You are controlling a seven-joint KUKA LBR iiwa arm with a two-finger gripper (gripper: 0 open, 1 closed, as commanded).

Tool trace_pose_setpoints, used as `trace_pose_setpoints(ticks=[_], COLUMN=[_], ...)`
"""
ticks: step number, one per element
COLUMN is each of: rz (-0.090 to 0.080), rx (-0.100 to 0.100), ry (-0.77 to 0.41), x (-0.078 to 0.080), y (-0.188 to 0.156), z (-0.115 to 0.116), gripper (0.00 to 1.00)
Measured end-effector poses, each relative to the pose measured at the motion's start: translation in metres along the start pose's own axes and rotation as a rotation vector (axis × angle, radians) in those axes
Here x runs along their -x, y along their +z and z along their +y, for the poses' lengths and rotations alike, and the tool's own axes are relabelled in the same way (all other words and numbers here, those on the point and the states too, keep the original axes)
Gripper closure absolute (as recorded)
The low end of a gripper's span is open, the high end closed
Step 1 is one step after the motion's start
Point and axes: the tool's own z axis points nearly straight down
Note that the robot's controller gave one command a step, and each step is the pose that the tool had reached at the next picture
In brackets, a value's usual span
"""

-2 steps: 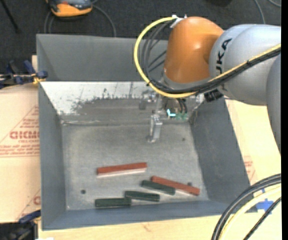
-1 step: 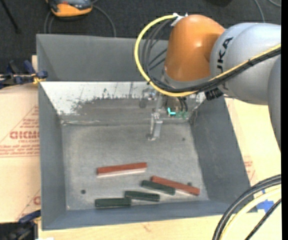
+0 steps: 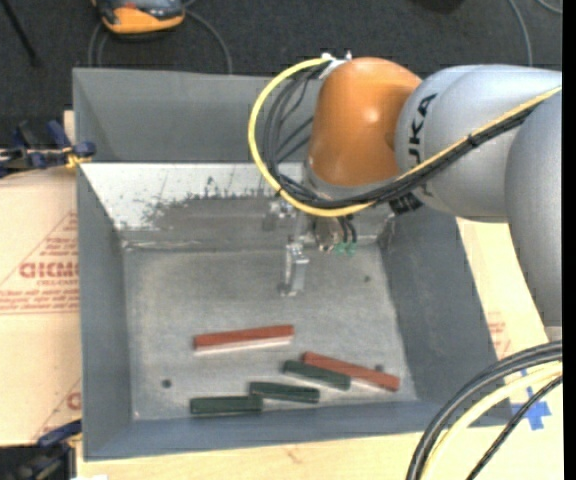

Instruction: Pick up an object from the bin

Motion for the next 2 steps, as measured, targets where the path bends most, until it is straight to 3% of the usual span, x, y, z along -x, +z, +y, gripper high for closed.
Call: trace_pose_setpoints(ticks=[1,2], rz=[0.007,0.013], rx=[0.003,0.002], ry=[-0.024,0.055], x=[-0.037,-0.044], y=[0.055,0.081], z=[0.011,0.038], gripper=[0.00,0.00])
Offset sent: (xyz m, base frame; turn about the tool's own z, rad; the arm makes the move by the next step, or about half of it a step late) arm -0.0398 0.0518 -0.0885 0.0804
